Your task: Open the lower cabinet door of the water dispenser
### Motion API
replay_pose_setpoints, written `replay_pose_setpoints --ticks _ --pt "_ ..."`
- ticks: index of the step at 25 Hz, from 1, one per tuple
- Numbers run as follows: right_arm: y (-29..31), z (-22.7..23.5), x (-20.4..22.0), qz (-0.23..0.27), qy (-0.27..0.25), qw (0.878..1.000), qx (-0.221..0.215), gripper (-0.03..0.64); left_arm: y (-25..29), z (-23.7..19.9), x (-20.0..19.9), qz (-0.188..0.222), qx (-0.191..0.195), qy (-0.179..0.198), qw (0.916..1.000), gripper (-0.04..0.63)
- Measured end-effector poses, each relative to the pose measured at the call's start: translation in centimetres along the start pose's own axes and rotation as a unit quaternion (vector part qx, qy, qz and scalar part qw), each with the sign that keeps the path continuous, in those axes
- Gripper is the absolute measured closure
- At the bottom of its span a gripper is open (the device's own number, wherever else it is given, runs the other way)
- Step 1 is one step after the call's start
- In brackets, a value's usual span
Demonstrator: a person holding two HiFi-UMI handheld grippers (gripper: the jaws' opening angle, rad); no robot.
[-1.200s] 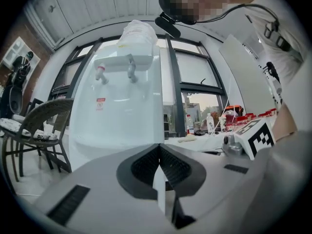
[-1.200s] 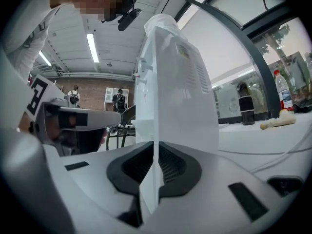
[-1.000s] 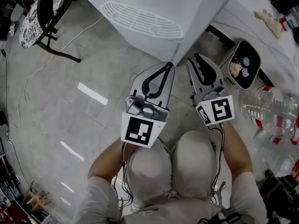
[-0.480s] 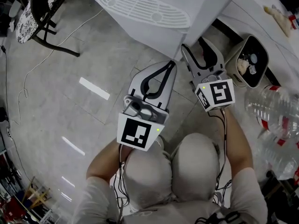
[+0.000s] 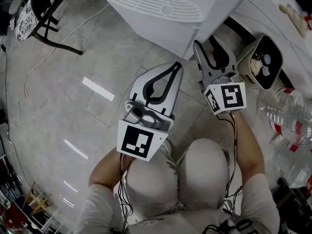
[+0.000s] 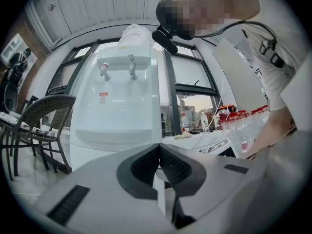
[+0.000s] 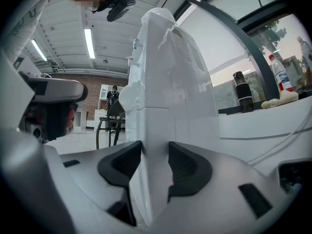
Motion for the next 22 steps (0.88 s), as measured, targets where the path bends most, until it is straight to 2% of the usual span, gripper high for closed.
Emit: replay_pose_setpoints --ticks 3,12,16,22 --pt "-0.4 -0.4 0.1 0.002 0.002 1.0 -0.012 0.431 -0.7 -0.1 -0.1 0.005 -0.006 -0.003 1.0 0.594" --pt "-3.6 -6.1 1.0 0.003 -0.009 0.993 -0.12 0.451 -4.5 -0.8 -0.8 0.006 -0.04 0.005 0.9992 0.594" --pt "-3.2 -9.2 0.7 0.003 -0.024 0.984 -0.177 0.466 -7.1 -1.8 -0.9 0.007 -0.069 0.003 0.9976 0.594" --pt "-1.0 -14.6 0.1 0.018 -0.035 0.963 -0.265 0.492 -11.1 -3.4 -1.3 0.002 -0.114 0.011 0.9934 0.594"
Point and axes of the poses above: the fingertips, and each gripper's own axes: y forward along the fingers, z to its right, x out of its underside, the point moved 10 cm from there along -y, backward along the fingers, and after that the axes turned 5 degrees about -z, right-handed, at the moved point
